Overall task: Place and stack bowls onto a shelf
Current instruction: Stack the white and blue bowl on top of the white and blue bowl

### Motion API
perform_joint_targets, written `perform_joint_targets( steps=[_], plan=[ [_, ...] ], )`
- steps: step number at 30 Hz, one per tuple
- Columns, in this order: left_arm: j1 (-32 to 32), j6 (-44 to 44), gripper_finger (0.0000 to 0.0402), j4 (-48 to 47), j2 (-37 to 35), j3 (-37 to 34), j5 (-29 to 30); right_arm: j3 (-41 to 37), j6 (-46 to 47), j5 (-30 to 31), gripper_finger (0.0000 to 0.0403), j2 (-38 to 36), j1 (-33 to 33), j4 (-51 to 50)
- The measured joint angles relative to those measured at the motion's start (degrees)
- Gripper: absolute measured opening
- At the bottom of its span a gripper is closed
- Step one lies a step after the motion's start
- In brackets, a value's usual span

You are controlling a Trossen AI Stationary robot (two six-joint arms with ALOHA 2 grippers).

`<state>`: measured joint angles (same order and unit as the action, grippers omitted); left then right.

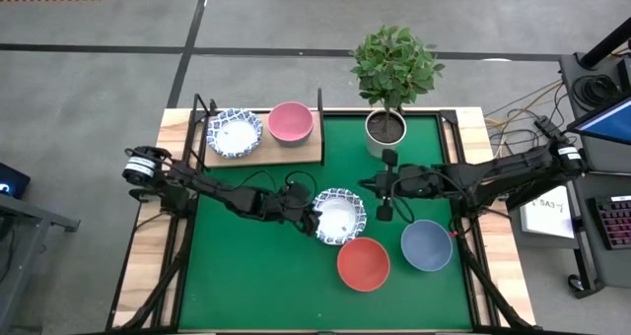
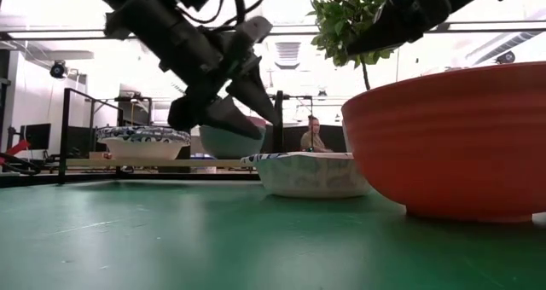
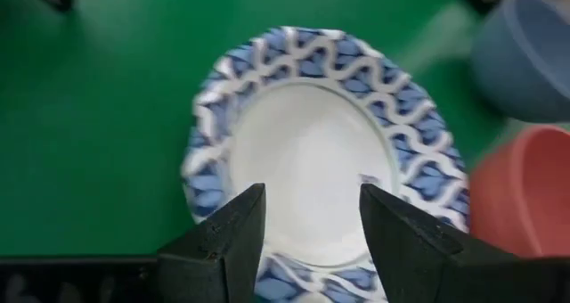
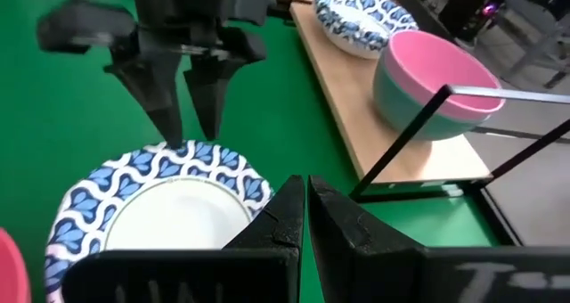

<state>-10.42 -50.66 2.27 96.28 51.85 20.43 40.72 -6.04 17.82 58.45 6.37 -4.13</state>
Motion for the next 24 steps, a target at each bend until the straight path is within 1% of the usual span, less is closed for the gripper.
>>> perform_joint_targets(
  steps=[3,5,11,18,24],
  plan=[
    [1.17,-1.92,0.0165,-6.58,0.02,2.61,0.04,-0.22,-0.02,0.2,0.0009,-0.62,-0.02,0.23],
    [1.9,-3.8,0.0165,-8.38,0.02,2.89,0.02,-0.23,-0.02,0.18,0.0009,-0.63,-0.02,0.21],
    [3.14,-5.61,0.017,-8.34,0.75,2.44,-1.19,-0.25,-0.02,0.18,0.0009,-0.25,-0.02,0.14],
    [3.09,-7.01,0.018,-7.85,4.31,2.5,-1.59,-0.25,-0.63,0.2,0.0009,0.0,-0.02,1.8],
    [3.09,-6.95,0.0175,-4.43,6.96,2.49,-2.0,-0.27,-0.91,0.09,0.0009,1.41,0.0,2.37]
  ],
)
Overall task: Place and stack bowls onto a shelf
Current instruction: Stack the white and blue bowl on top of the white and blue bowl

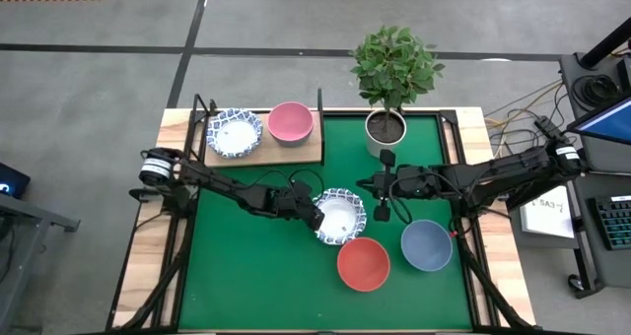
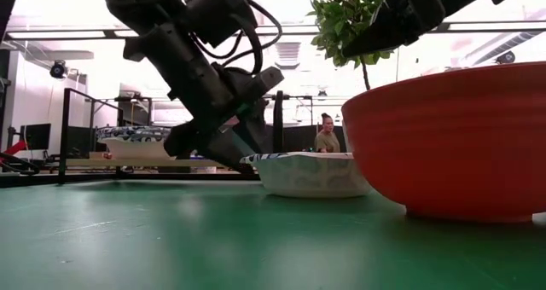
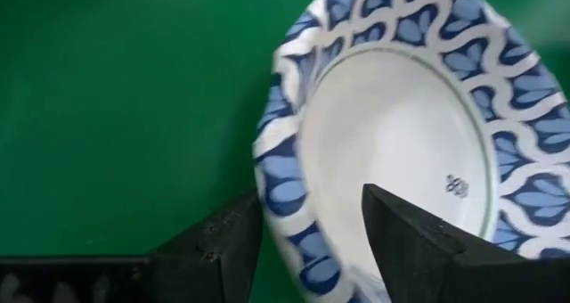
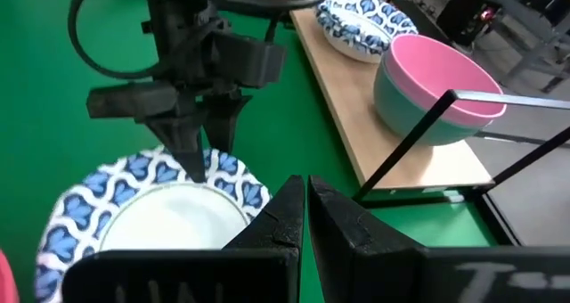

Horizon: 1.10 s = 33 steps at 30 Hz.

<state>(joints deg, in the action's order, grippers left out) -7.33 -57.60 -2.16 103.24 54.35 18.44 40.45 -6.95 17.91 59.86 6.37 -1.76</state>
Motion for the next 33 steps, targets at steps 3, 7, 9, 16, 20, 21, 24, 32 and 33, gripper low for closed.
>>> perform_joint_targets(
  steps=[3,7,9,16,20,21,24,32,33],
  plan=[
    [0.0,0.0,0.0154,1.07,0.39,0.0,-0.08,0.0,-1.19,0.09,0.0009,-0.04,0.0,0.66],
    [-0.15,-0.16,0.0095,0.91,0.51,0.18,-0.53,0.0,-1.69,0.09,0.0009,-0.13,0.0,0.82],
    [-0.15,-0.09,0.0055,1.12,0.48,0.29,0.26,0.0,-1.65,0.09,0.0009,-0.11,0.0,0.39],
    [0.33,2.53,0.0007,0.11,-2.21,0.35,0.63,0.0,-1.6,0.08,0.0009,-0.07,0.0,0.3],
    [0.59,4.54,0.0003,-5.75,-8.4,0.35,0.44,0.0,-1.6,0.07,0.0009,-0.07,0.0,0.47],
    [0.82,5.36,0.0002,-7.97,-10.66,0.35,0.46,0.0,-1.6,0.07,0.0009,-0.07,0.0,0.68],
    [1.64,7.23,0.0001,-16.11,-19.28,0.35,0.59,0.0,-0.74,0.03,0.0009,-0.01,0.0,0.76],
    [4.8,6.33,0.0,-44.61,-46.66,2.32,5.98,-0.02,-0.61,-0.56,0.0009,1.58,-0.02,5.56],
    [5.27,6.08,0.0,-48.04,-49.44,3.13,7.46,-0.02,-0.6,-1.5,0.0009,2.18,-0.02,6.28]
  ],
)
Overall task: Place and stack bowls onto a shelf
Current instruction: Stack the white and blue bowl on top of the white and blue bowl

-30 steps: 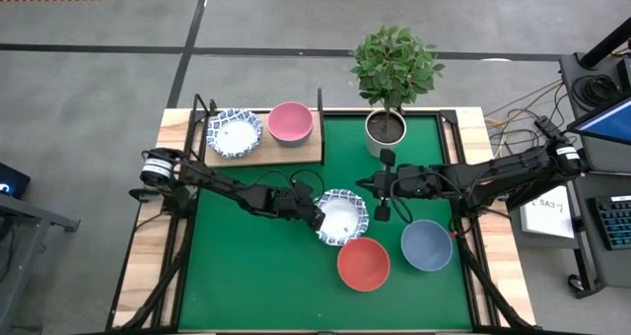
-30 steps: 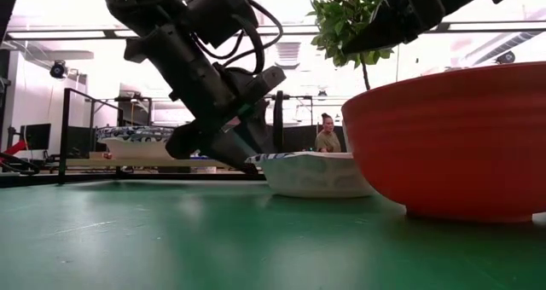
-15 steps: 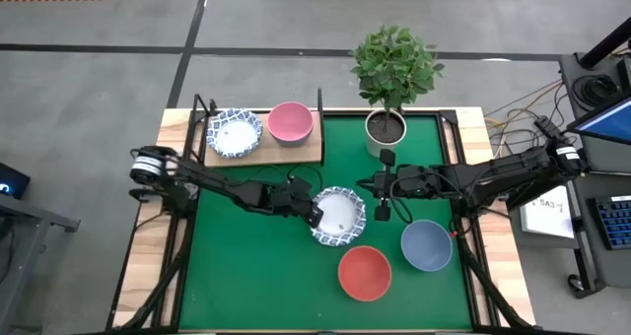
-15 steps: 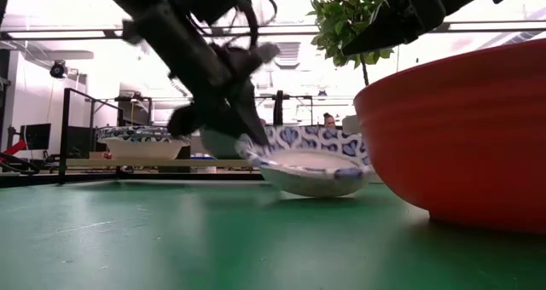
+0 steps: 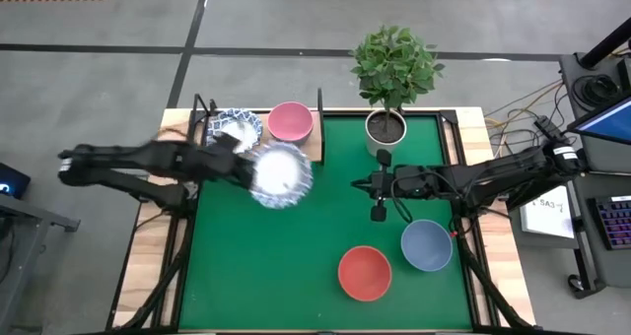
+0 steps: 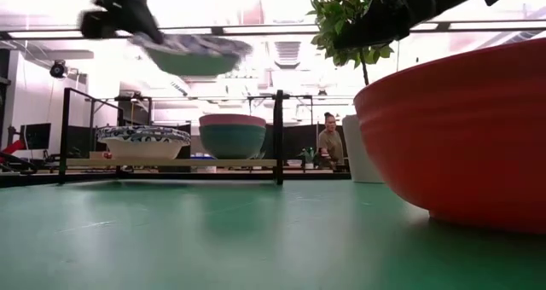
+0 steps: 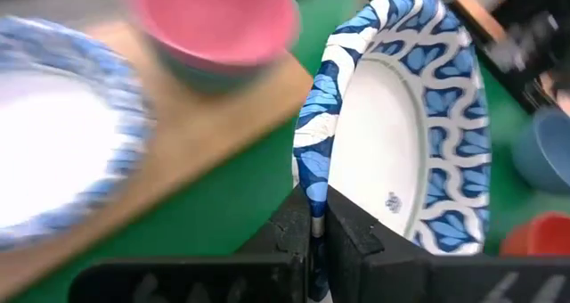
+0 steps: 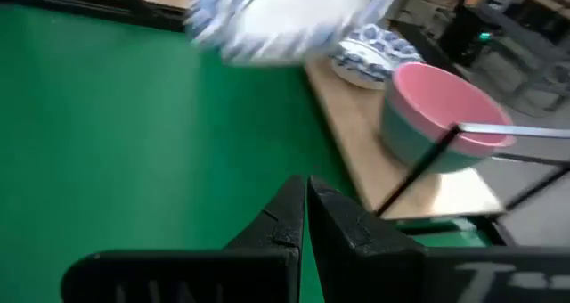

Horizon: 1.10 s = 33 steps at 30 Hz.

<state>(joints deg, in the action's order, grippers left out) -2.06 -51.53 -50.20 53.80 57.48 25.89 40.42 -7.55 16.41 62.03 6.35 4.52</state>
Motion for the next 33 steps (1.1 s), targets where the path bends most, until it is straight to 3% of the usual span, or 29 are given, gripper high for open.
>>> perform_joint_targets(
  steps=[6,11,17,22,24,33],
  plan=[
    [6.39,-0.07,0.0,-14.35,-10.76,3.22,13.68,0.12,-0.97,-2.48,0.0009,3.15,-0.19,1.6],
    [16.76,2.6,0.0,-20.41,-12.52,2.86,15.43,1.16,-2.1,-2.5,0.0009,4.27,-0.66,2.84],
    [29.32,13.49,0.0,-18.06,-8.86,2.71,14.45,1.29,-1.44,-3.16,0.0009,4.47,-0.74,2.72],
    [36.84,22.49,0.0001,-14.83,-4.04,2.71,9.6,1.31,-1.04,-3.16,0.0009,4.44,-0.74,2.73],
    [38.75,24.93,0.0006,-13.65,-2.39,2.71,6.84,1.31,-0.92,-3.16,0.0009,4.44,-0.74,2.93],
    [40.69,30.07,0.0057,-9.96,2.03,2.71,4.59,1.31,2.02,-2.94,0.0009,6.81,-0.76,4.18]
  ],
)
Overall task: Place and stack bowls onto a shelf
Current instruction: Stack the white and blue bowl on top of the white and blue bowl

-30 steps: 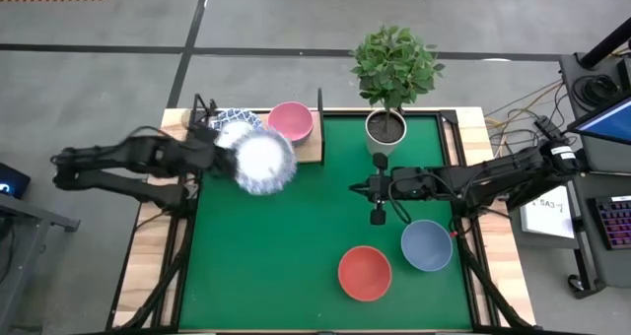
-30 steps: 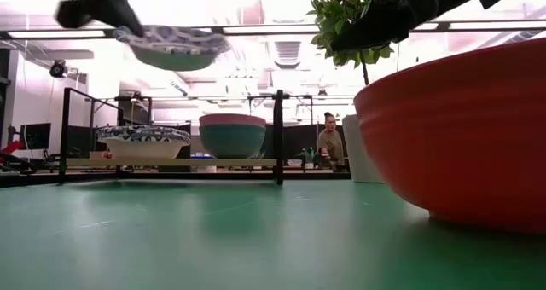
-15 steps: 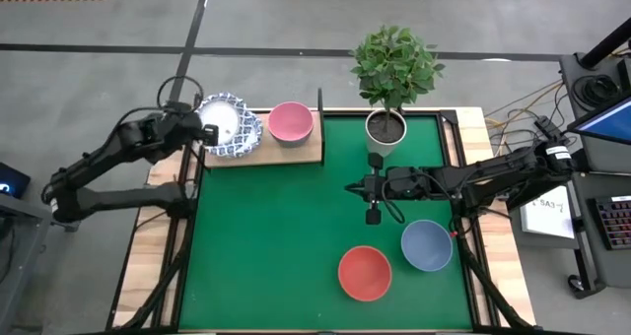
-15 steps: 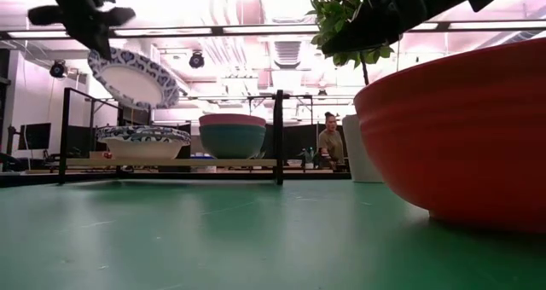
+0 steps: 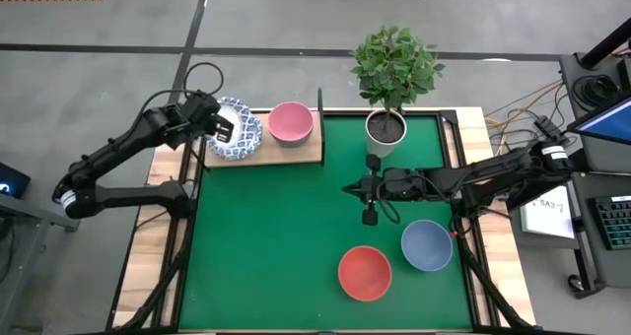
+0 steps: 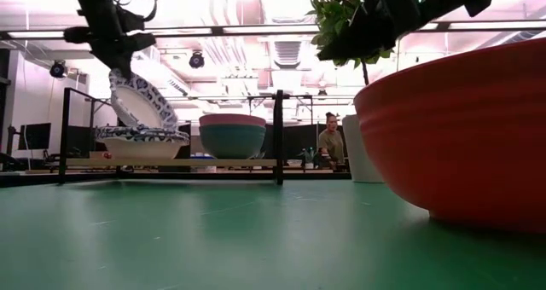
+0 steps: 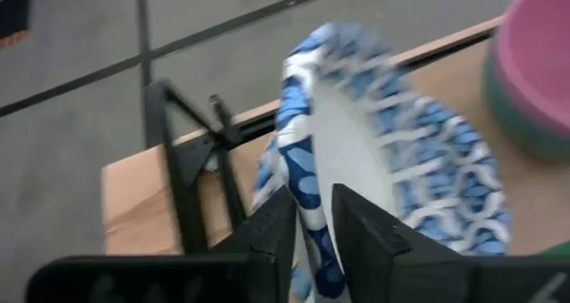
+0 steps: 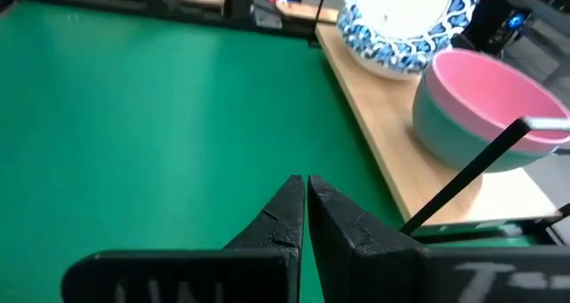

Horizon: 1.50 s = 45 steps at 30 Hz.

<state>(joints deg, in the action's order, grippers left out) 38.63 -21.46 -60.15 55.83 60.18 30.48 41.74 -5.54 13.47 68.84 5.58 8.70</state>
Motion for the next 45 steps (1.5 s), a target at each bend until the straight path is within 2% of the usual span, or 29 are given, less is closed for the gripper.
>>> perform_joint_targets(
  steps=[5,11,17,21,26,32,36,40,45],
  plan=[
    [0.0,2.1,0.0099,1.64,1.4,0.61,-2.1,0.0,1.74,0.02,0.0009,1.94,0.0,-0.08],
    [0.0,4.65,0.0138,-1.3,1.71,2.8,-2.21,0.0,1.97,0.3,0.0009,3.11,0.0,-0.54],
    [-0.04,12.39,0.0152,-2.89,2.0,12.1,-3.27,-0.02,9.75,5.01,0.0009,2.95,-0.2,-0.62],
    [-0.6,16.0,0.0147,-4.35,1.61,15.19,-10.52,-0.02,12.19,4.76,0.0009,2.92,0.05,-0.4],
    [-1.71,15.58,0.013,-4.06,0.43,9.22,-18.07,-0.02,12.9,4.76,0.0009,3.15,0.13,1.5],
    [-3.83,12.02,0.0101,-4.31,0.06,-3.53,-18.05,-0.02,14.66,4.59,0.0009,3.32,0.15,2.43],
    [-4.31,10.66,0.0079,-4.16,0.79,-9.28,-18.02,-0.02,14.8,4.61,0.0009,3.34,0.15,2.33],
    [-4.33,10.35,0.0062,-1.2,1.65,-12.09,-17.67,-0.02,14.94,4.63,0.0009,3.27,0.11,3.12],
    [-4.33,11.8,0.0051,5.01,1.98,-11.16,-17.61,-0.02,14.94,4.79,0.0009,3.3,0.11,4.12]
  ],
)
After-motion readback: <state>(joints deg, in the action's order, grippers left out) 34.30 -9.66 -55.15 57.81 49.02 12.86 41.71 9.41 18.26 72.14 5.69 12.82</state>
